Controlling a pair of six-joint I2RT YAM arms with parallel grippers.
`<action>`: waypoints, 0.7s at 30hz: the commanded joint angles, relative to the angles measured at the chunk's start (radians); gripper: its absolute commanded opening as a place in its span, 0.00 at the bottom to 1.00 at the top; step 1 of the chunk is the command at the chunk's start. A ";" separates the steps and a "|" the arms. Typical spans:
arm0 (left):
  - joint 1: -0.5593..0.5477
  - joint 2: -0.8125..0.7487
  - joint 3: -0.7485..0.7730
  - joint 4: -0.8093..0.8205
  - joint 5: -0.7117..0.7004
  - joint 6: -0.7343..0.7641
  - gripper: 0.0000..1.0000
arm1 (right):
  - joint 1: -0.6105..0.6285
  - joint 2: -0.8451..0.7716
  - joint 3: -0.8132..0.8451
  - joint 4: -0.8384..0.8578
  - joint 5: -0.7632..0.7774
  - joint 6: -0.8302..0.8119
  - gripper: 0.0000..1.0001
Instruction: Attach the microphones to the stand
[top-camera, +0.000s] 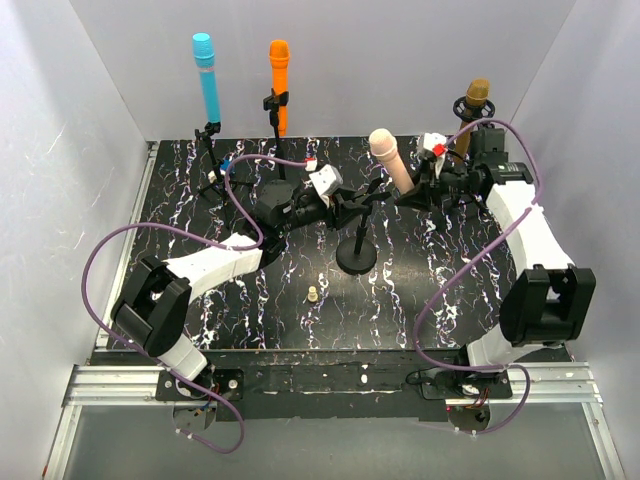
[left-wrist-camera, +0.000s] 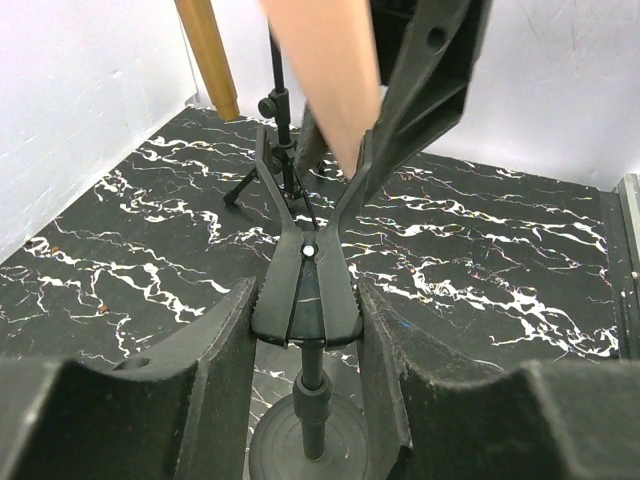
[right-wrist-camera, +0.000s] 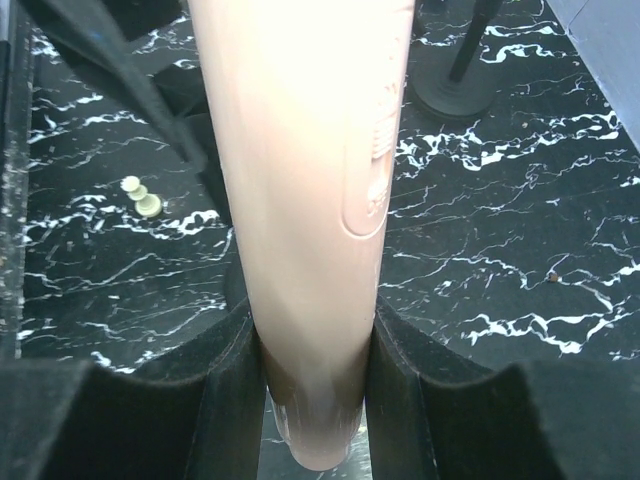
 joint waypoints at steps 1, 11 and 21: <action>0.012 -0.032 0.037 -0.095 0.055 0.040 0.02 | 0.033 0.060 0.101 -0.029 0.024 -0.107 0.01; 0.030 -0.028 0.042 -0.112 0.090 0.026 0.00 | 0.120 0.120 0.072 -0.089 0.030 -0.288 0.01; 0.046 -0.020 0.046 -0.102 0.119 -0.037 0.16 | 0.174 0.147 0.023 -0.146 0.030 -0.420 0.01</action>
